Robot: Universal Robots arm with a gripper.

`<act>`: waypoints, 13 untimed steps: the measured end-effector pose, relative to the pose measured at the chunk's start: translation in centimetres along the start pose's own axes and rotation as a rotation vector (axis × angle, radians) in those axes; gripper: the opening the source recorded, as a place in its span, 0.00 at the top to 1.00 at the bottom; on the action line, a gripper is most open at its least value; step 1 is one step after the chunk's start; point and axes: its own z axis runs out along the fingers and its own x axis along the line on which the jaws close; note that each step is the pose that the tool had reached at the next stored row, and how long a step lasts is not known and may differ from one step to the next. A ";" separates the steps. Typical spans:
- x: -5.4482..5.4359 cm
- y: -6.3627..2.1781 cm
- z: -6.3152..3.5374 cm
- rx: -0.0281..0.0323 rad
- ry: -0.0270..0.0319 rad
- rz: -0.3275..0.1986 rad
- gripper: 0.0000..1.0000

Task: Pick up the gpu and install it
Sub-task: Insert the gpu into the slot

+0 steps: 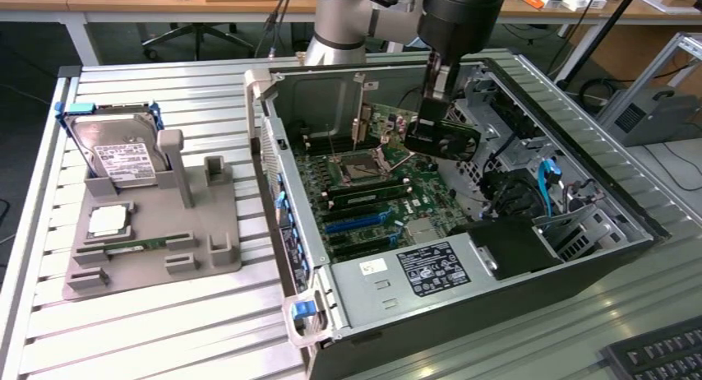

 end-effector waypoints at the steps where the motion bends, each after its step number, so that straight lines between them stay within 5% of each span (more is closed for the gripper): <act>1: 0.0 0.00 0.01 0.0001 -0.0001 -0.001 0.73; 13: 0.0 0.00 0.03 0.0010 -0.0003 -0.025 0.73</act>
